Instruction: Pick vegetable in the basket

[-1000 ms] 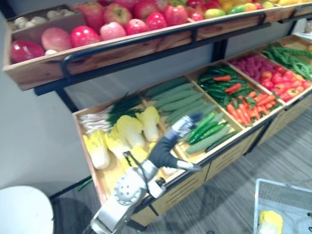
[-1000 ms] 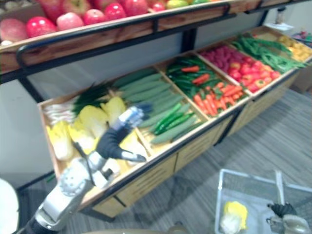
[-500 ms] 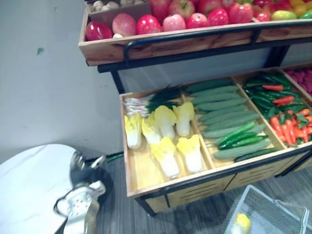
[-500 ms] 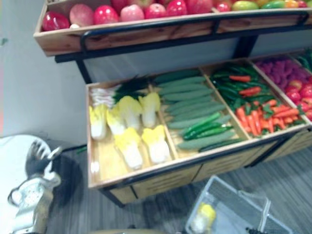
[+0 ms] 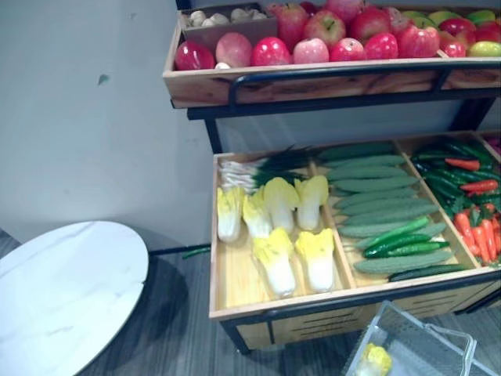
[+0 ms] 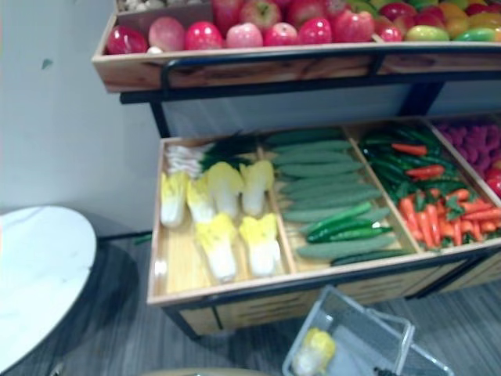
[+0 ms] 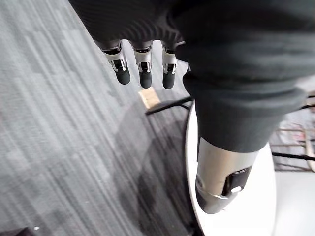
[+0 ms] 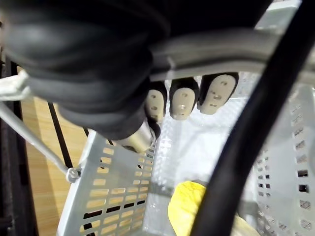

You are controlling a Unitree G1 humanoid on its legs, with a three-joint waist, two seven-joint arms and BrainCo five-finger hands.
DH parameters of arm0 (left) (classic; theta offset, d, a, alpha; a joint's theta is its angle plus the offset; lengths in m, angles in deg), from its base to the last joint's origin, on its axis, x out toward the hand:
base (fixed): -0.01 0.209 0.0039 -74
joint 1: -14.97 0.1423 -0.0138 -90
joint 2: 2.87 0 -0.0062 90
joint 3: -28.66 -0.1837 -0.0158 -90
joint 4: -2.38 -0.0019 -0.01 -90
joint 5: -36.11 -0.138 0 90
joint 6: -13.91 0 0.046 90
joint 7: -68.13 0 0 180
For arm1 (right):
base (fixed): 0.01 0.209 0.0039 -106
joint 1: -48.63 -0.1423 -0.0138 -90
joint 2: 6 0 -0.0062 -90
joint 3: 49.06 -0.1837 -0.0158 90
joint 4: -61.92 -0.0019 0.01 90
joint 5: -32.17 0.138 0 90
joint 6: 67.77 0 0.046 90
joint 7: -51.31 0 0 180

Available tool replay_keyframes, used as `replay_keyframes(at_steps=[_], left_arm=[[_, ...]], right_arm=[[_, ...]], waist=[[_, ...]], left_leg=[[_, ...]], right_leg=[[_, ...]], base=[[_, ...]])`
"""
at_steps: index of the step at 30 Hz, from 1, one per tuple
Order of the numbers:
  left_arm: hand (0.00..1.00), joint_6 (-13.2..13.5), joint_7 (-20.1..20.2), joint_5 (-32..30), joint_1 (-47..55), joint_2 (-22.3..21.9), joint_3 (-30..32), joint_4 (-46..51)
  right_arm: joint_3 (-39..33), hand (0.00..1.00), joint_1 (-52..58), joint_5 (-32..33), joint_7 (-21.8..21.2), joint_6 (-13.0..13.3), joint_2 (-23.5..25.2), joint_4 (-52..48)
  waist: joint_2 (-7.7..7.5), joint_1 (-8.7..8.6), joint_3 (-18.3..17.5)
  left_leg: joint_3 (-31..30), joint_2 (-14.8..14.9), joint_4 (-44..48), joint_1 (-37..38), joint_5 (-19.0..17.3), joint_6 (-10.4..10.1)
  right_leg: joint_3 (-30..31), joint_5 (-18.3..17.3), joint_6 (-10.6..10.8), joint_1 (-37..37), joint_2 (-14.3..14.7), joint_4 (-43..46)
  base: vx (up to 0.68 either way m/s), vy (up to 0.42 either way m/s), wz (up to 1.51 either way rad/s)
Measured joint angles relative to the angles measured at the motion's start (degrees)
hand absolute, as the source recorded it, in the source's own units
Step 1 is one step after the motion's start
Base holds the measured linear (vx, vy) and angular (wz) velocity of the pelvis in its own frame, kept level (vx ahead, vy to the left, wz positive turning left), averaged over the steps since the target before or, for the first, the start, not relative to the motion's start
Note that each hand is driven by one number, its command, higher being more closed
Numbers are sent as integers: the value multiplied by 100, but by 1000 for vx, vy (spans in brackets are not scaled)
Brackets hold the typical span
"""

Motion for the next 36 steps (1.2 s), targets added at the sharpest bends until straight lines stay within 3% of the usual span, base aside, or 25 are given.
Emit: replay_keyframes(at_steps=[5,9,13,18,25,33,34,36], left_arm=[[0,-294,796,282,0,-294,-3,-763],[0,-538,1233,-477,15,-423,-273,-991],[0,-612,1467,-1198,-41,-419,-629,-1026],[0,-585,1494,-1358,-61,-455,-1099,-1072],[0,-353,1731,-1526,-54,-542,-1514,-1082],[0,238,2106,-1599,-24,-550,-1976,-1076],[0,371,2123,-1744,-13,-546,-2069,-1066],[0,393,2116,-1807,-52,-466,-2223,-1059]], right_arm=[[-9,100,-89,-93,88,191,35,359],[181,100,-154,-95,210,229,118,400],[469,100,-190,-96,234,418,146,518],[746,100,-234,-94,318,477,199,581],[1013,100,-320,-89,465,563,367,598],[1207,100,-388,-79,600,655,366,581],[1204,100,-387,-71,645,665,369,544],[1143,100,-337,36,727,684,414,357]], waist=[[12,-30,-2],[8,-61,3],[19,-99,10],[27,-97,15],[-6,-97,72],[-5,-84,286],[-13,-89,305],[-82,-120,350]], left_leg=[[5,30,1,24,-17,-22],[150,69,1,118,-31,-42],[193,129,1,164,-49,-69],[274,173,1,202,-70,-100],[284,167,1,216,-78,-111],[528,178,2,489,-163,-110],[638,156,3,510,-261,-126],[788,47,3,593,-356,-47]], right_leg=[[17,-4,8,3,35,-1],[158,-3,8,10,100,1],[205,-5,8,16,159,4],[290,-5,8,8,204,4],[310,-9,13,14,200,6],[553,-33,20,133,205,59],[666,-228,14,28,161,283],[852,-544,126,-260,1,829]], base=[[40,-13,-2],[36,-15,-16],[34,-22,-10],[16,-13,-9],[0,0,0],[-7,9,-16],[-28,32,-31],[4,60,-33]])
